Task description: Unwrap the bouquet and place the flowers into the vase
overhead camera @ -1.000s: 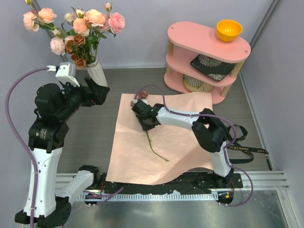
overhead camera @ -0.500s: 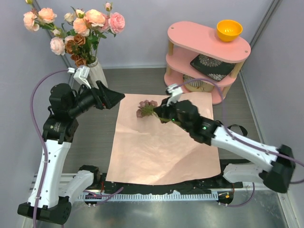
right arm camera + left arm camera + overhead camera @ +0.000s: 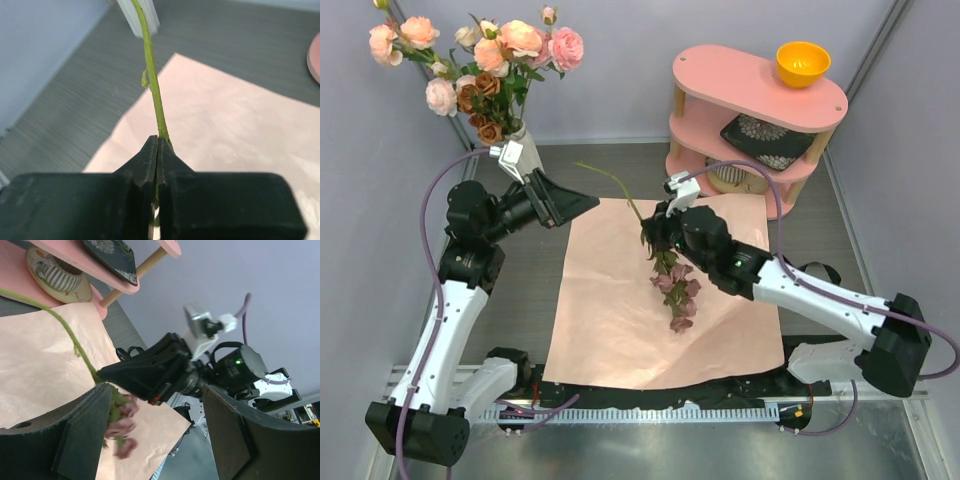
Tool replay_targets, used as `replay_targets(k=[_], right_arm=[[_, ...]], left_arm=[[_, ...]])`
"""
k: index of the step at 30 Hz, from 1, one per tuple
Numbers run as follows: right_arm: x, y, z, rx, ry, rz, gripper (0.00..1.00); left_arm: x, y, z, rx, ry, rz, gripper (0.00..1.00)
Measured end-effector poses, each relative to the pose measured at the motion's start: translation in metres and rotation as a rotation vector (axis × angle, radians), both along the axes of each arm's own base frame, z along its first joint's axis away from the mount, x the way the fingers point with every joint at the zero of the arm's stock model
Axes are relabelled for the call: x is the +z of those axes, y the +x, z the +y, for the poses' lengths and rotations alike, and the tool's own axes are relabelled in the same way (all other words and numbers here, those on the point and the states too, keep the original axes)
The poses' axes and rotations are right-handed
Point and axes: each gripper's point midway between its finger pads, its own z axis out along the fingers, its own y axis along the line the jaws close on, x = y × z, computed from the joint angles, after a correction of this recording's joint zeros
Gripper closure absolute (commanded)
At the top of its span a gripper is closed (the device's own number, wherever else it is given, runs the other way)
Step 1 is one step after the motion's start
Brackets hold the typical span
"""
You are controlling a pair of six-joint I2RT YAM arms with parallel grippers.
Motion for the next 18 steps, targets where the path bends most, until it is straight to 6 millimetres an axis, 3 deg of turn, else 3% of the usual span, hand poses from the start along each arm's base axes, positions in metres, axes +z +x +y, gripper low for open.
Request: replay_targets(k=[1,2,5,8,11,13,18], right_arm=[[-0.012,0.003,0.001,-0.006,-0.032,0.025,0.69],[-0.025,0.006,0.001,-0.019,-0.073,0.055,0.49],[-0.041,0.02,0.003,-0.049,-0.17,0.122,0.27],[-0.039,0.037,0.01,-0.066,-0.208,0.147,0.24],[-0.052,0.044,0.014,-0.051,-0.269,0.183,0.23],[-0.071,0.045,0.014,-0.035,-0.326,0.218,0.22],[-0.139,0.041,0.01,0.003,-0.515,0.325,0.17]], left_arm=[[0.002,0.0,0.0,0.0,0.0,-0.004,0.23],[0.003,0.0,0.0,0.0,0.0,-0.009,0.23],[0.006,-0.001,0.001,0.002,0.008,-0.02,0.23],[0.007,-0.002,0.002,0.005,0.03,-0.029,0.23],[0.005,-0.001,0.003,0.013,0.052,-0.032,0.23],[0.002,-0.001,0.004,0.019,0.064,-0.029,0.23],[-0.005,-0.001,0.005,0.022,0.088,-0.021,0.23]])
